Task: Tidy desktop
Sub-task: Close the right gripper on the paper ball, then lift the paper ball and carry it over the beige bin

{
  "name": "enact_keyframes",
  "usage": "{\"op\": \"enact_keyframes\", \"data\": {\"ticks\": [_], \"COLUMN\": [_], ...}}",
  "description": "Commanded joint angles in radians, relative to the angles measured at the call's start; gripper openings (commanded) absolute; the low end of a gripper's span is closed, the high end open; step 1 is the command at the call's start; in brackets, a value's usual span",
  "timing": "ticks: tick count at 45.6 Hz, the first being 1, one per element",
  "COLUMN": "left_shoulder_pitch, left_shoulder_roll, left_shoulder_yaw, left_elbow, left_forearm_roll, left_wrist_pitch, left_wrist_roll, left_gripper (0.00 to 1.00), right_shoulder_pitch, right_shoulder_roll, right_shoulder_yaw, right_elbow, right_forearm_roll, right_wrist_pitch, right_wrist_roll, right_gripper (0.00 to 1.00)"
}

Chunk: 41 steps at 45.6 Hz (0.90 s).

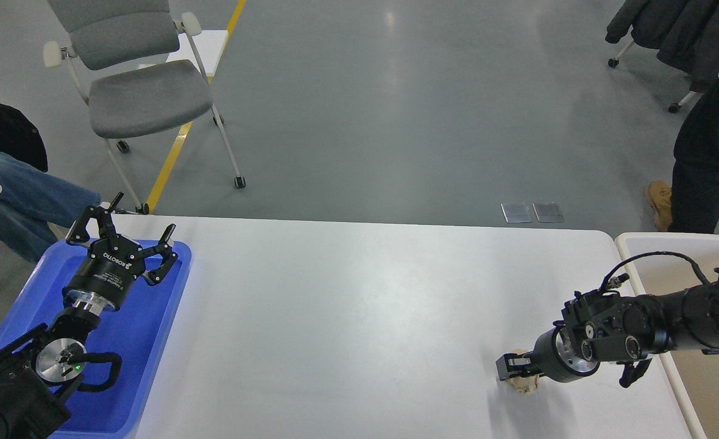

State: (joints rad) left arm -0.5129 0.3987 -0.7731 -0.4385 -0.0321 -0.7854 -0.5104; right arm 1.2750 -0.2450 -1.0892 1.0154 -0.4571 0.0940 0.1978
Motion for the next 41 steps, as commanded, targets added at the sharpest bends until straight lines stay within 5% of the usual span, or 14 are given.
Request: {"op": "enact_keyframes", "data": {"ticks": [1,18,27,41], "left_shoulder_pitch": [0.001,0.001,0.001,0.001], "left_shoulder_roll": [0.0,0.0,0.0,0.0], "left_shoulder_yaw": [0.0,0.0,0.0,-0.003], "left_elbow": [0.0,0.0,0.0,0.0], "left_forearm_roll": [0.0,0.0,0.0,0.0], "left_wrist_pitch": [0.0,0.0,0.0,0.0], "left_wrist_roll": [0.0,0.0,0.0,0.0], "left_gripper": [0.99,0.99,0.99,0.99], "right_shoulder_pitch": [-0.002,0.121,0.349,0.757], "right_shoulder_roll": [0.007,-0.075,-0.198,-0.31], "right_shoulder_yaw": [-0.031,-0.029,-0.034,-0.139], "right_elbow": [0.0,0.054,0.195,0.422], "right_forearm_roll": [-0.103,-0.098,-0.028,-0.011], "right_wrist_pitch": [-0.043,0.002,0.203,0.305], "right_wrist_roll": [0.015,0.014,-0.029,-0.051], "right_gripper": [0.0,0.0,0.0,0.0]}}
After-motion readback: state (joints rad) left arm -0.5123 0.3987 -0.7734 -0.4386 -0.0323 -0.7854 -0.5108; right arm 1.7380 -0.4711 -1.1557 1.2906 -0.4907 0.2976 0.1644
